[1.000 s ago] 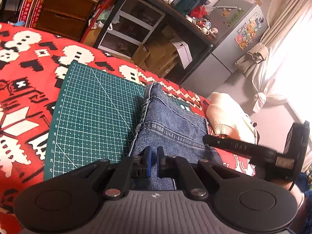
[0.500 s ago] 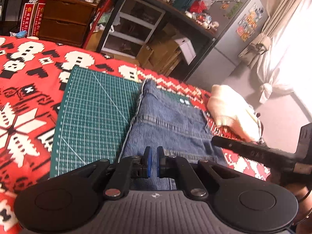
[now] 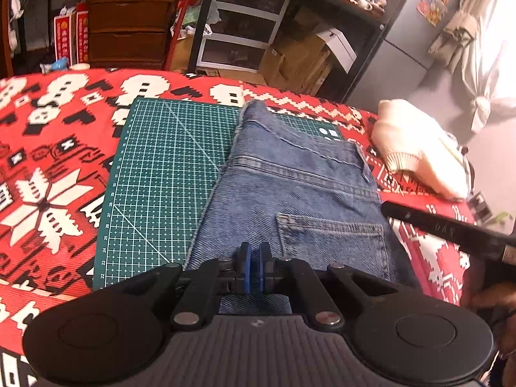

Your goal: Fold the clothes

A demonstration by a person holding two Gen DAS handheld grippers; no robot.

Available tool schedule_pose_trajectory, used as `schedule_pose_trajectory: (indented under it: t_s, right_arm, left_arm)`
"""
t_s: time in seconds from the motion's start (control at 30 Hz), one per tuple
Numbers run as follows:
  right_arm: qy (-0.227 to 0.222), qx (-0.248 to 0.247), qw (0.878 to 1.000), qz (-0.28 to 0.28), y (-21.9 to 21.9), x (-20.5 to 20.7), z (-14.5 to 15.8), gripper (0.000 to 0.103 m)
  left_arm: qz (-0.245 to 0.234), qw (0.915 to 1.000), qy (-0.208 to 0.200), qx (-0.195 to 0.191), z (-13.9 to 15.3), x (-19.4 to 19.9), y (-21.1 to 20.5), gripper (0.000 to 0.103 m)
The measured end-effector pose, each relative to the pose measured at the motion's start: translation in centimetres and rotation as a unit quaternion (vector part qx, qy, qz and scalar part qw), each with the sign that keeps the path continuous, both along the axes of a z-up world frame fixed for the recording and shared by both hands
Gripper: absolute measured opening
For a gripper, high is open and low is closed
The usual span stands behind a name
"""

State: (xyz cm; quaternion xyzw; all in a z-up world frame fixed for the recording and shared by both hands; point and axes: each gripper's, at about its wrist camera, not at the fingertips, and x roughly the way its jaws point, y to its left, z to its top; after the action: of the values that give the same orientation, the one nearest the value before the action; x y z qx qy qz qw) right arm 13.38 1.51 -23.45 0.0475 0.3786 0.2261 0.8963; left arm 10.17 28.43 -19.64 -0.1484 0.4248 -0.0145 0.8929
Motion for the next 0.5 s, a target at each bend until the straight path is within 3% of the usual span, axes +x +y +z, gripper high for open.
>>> schedule_pose_trajectory:
  t_s: [0.1, 0.2, 0.33, 0.43, 0.5]
  right_arm:
    - [0.001, 0.049, 0.999, -0.019, -2.7, -0.4, 0.4, 0.003]
    - [0.001, 0.091, 0.995, -0.027, -5.0, -1.1, 0.9, 0.003]
    - [0.007, 0.079, 0.996, 0.041, -4.5, -3.1, 0.9, 0.006]
    - [-0.007, 0.036, 0.996, 0.077, -3.2, -4.7, 0.1, 0.006]
    - [-0.019, 0.009, 0.996, 0.090, -2.6, -5.4, -0.5, 0.006]
  left_arm:
    - [0.008, 0.9998, -0.002, 0.016, 0.6, -0.3, -0.6, 0.004]
    - [0.022, 0.9997, -0.003, 0.006, 0.9, -0.7, -0.5, 0.006]
    - [0.052, 0.9985, 0.015, 0.002, 0.5, -1.2, -0.2, 0.006]
    - [0.063, 0.9977, 0.020, -0.017, 0.3, -1.9, -0.1, 0.006]
    - [0.054, 0.9984, 0.020, 0.000, 0.1, -2.3, -0.8, 0.006]
